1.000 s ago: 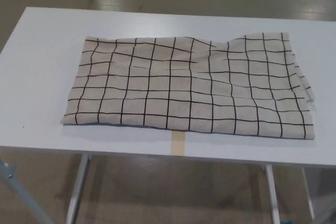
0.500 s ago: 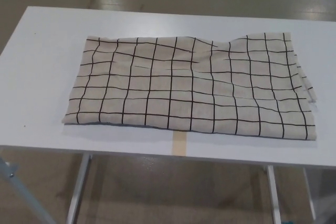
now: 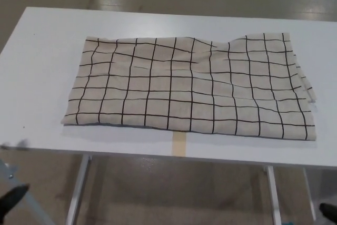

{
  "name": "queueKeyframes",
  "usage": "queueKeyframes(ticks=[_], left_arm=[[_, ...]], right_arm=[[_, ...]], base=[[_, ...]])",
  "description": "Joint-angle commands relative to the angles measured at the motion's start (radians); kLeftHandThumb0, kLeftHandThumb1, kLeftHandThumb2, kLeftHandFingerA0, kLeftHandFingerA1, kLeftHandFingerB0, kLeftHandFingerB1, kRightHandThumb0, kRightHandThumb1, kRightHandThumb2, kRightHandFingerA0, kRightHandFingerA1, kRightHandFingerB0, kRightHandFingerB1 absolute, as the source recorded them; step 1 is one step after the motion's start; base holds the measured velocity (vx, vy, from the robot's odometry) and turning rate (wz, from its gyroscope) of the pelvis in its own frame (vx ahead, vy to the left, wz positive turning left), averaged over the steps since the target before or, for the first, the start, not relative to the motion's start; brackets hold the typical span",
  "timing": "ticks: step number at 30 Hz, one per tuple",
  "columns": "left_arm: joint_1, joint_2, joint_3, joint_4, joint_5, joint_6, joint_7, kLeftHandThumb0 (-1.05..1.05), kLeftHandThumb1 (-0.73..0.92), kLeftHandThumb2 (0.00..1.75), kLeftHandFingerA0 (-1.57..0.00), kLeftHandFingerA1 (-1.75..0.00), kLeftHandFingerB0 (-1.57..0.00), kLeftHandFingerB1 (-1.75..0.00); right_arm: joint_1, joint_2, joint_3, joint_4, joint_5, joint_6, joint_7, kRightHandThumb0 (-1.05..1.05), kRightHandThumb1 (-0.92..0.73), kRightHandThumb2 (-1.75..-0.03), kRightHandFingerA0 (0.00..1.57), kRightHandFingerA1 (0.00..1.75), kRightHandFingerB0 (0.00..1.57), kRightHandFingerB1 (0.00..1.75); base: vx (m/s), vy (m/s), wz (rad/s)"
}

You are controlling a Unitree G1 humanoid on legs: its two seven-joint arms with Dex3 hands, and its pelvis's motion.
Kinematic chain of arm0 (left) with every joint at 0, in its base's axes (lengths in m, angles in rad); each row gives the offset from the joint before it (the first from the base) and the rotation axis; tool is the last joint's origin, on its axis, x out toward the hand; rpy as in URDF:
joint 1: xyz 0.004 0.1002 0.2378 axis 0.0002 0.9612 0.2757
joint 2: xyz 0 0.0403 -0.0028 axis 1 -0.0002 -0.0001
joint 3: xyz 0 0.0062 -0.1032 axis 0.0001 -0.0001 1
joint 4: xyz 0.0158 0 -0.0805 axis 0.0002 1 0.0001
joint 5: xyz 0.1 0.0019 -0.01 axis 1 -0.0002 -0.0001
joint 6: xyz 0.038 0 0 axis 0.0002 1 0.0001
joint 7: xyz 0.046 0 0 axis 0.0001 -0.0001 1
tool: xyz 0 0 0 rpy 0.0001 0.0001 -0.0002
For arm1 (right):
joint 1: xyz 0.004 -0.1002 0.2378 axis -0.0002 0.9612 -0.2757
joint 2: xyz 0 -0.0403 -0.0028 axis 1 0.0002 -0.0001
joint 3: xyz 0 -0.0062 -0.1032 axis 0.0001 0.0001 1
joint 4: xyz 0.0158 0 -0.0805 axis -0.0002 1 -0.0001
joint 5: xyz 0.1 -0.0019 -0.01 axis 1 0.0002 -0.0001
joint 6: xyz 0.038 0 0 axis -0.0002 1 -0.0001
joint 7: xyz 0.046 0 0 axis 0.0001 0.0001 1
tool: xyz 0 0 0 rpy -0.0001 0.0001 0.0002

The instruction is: Use the left hand to fold a white towel with checkered patterns in half.

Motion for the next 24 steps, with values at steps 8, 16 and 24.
queueKeyframes(ticks=[8,16,24], left_arm=[[-0.295,0.074,-0.155,-0.162,0.330,0.003,0.000,-0.47,0.33,0.70,-0.01,-0.21,-0.06,-0.26],[-0.454,0.107,-0.302,0.005,0.478,0.058,0.018,-0.53,0.41,0.67,-0.04,-0.17,-0.05,-0.21],[-0.626,0.149,-0.467,0.282,0.649,0.125,0.085,-0.52,0.49,0.54,0.00,-0.13,0.00,-0.24]], right_arm=[[0.042,0.009,0.062,-0.005,-0.038,0.006,0.005,-0.28,-0.56,-0.57,0.41,0.52,0.50,0.54],[0.036,0.011,0.065,0.004,-0.033,-0.002,0.008,-0.30,-0.55,-0.56,0.41,0.51,0.50,0.54],[0.034,0.015,0.062,0.010,-0.028,-0.010,0.013,-0.29,-0.55,-0.56,0.41,0.52,0.50,0.54]], base=[[0.00,0.000,0.00],[0.00,0.000,0.00],[0.00,0.000,0.00]])
